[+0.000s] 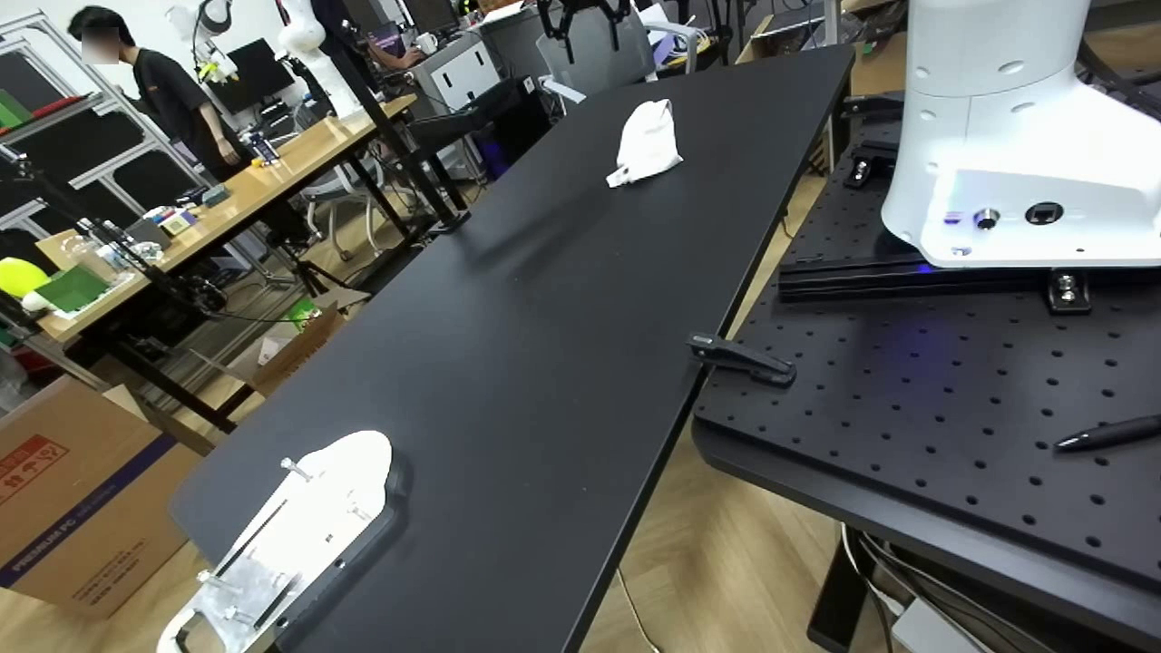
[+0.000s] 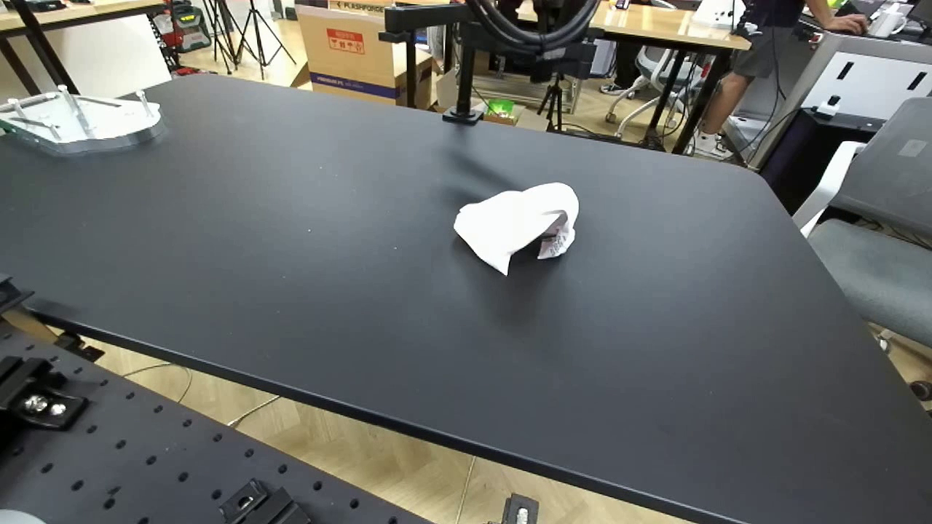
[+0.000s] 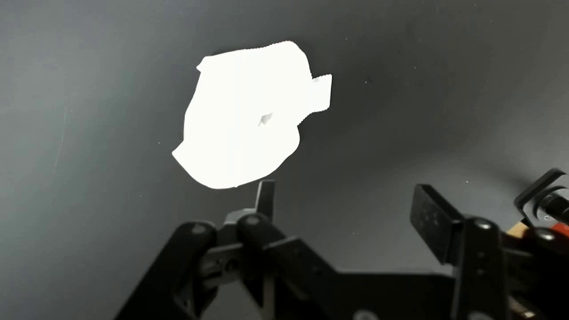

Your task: Take the cloth on the stand and put it on the table

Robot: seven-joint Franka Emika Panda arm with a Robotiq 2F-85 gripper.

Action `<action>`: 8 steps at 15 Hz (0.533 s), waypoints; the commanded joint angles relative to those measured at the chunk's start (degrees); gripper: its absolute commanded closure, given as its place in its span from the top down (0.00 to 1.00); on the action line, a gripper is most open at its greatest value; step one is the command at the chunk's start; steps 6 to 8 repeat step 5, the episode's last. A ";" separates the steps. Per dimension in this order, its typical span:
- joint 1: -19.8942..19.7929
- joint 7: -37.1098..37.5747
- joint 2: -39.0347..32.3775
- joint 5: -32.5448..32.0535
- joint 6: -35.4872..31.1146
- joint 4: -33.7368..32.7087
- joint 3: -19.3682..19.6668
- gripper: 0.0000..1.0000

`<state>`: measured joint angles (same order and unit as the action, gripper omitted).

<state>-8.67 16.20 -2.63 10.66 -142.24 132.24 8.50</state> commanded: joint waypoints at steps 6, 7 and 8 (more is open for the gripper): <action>1.70 7.34 3.14 -2.28 4.50 0.08 -1.21 1.00; 1.70 7.34 3.14 -2.28 4.50 0.08 -1.21 1.00; 1.70 7.34 3.14 -2.28 4.50 0.08 -1.21 1.00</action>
